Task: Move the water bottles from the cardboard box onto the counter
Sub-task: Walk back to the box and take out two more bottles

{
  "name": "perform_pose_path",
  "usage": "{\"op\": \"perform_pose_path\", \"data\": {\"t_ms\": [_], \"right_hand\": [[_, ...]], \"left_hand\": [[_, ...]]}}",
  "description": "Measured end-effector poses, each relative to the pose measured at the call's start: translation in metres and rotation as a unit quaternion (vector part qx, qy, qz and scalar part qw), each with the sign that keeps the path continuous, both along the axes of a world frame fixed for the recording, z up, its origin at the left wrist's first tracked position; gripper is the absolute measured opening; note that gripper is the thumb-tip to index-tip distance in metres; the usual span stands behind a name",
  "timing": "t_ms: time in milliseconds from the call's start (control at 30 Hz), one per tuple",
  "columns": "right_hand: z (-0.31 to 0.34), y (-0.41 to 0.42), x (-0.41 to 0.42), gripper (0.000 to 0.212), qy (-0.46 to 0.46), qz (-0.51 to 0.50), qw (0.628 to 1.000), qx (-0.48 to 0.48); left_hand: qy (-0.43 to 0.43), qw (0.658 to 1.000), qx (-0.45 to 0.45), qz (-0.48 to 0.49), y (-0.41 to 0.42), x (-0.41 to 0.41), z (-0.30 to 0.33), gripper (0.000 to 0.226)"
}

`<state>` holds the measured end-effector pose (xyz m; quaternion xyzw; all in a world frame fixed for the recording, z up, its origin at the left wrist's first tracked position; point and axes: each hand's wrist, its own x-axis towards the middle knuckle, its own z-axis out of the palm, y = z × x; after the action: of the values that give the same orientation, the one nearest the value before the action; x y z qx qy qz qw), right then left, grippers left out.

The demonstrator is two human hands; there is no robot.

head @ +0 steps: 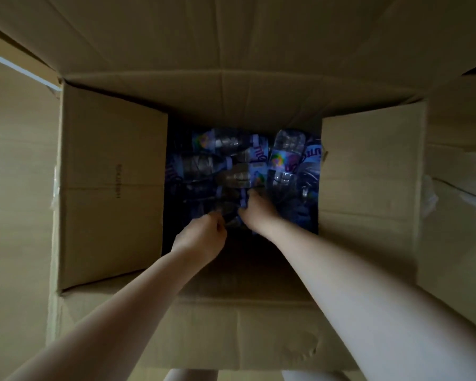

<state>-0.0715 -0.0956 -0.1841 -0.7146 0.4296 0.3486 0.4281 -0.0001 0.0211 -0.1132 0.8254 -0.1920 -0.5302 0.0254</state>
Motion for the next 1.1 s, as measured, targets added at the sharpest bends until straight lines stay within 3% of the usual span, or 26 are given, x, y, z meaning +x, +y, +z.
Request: {"op": "perform_pose_path", "data": {"t_ms": [67,200,333,433,467,533,667,800,900,1000,1100], "right_hand": [[-0.022,0.007,0.009,0.062,0.002,-0.049,0.999,0.022],[-0.051,0.016,0.013,0.050,0.014,-0.122,0.992,0.029],[-0.059,0.011,0.007,0.037,0.053,-0.124,0.987,0.085],[-0.048,0.011,0.006,0.019,0.039,-0.133,0.985,0.107],[-0.041,0.012,0.006,0.021,0.026,-0.132,0.985,0.104],[-0.021,0.013,0.008,0.028,-0.006,-0.091,0.993,0.079],[0.031,0.014,0.017,0.015,-0.101,0.049,0.993,-0.027],[0.084,-0.010,0.021,0.023,-0.213,0.161,0.960,-0.084],[0.120,-0.040,0.022,0.028,-0.218,0.195,0.952,-0.094],[0.155,-0.064,0.026,0.025,-0.224,0.143,0.962,-0.069],[0.181,-0.075,0.035,0.015,-0.273,-0.032,0.961,-0.012]], "left_hand": [[0.003,1.000,-0.006,-0.001,0.004,0.006,-0.010,0.024],[0.011,1.000,-0.011,0.001,0.004,0.012,-0.023,0.021],[0.027,0.999,-0.011,0.013,0.002,0.012,-0.027,0.020],[0.031,0.999,-0.012,0.015,0.004,0.015,-0.025,0.022],[0.032,0.999,-0.007,0.013,0.004,0.016,-0.023,0.023],[0.036,0.999,0.004,0.013,0.004,0.017,-0.017,0.023],[0.021,1.000,-0.002,0.005,0.005,0.016,0.006,0.027],[-0.025,0.999,-0.022,0.006,0.008,0.017,0.028,0.056],[0.023,0.997,-0.064,0.026,0.000,0.015,0.044,0.076],[0.127,0.963,-0.169,0.165,-0.016,0.007,0.064,0.073],[0.160,0.918,-0.226,0.283,-0.031,0.006,0.083,0.065]]}}
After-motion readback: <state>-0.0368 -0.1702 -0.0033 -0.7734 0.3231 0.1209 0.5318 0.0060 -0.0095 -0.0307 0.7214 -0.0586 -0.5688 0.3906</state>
